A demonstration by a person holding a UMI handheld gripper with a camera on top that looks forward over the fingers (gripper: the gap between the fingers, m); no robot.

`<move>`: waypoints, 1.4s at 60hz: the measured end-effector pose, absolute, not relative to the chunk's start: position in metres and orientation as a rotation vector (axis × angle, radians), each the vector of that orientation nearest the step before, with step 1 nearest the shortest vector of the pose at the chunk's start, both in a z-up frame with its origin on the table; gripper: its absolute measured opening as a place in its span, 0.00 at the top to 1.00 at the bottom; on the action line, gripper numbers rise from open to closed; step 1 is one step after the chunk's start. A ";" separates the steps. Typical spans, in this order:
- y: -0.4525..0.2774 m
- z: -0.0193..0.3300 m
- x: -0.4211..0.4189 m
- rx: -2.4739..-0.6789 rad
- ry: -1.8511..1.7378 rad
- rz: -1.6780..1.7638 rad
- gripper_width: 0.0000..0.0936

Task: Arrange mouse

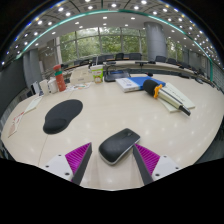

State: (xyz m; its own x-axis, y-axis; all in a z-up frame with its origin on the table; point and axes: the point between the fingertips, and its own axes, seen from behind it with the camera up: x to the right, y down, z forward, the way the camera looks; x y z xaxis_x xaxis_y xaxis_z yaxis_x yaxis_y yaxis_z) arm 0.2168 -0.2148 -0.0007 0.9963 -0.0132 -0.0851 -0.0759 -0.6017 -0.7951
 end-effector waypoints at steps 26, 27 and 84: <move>-0.171 -0.012 0.229 -2.239 0.058 -0.030 0.44; -0.171 -0.013 0.229 -2.241 0.056 -0.035 0.45; -0.002 0.046 -0.001 -2.204 -0.077 0.019 0.65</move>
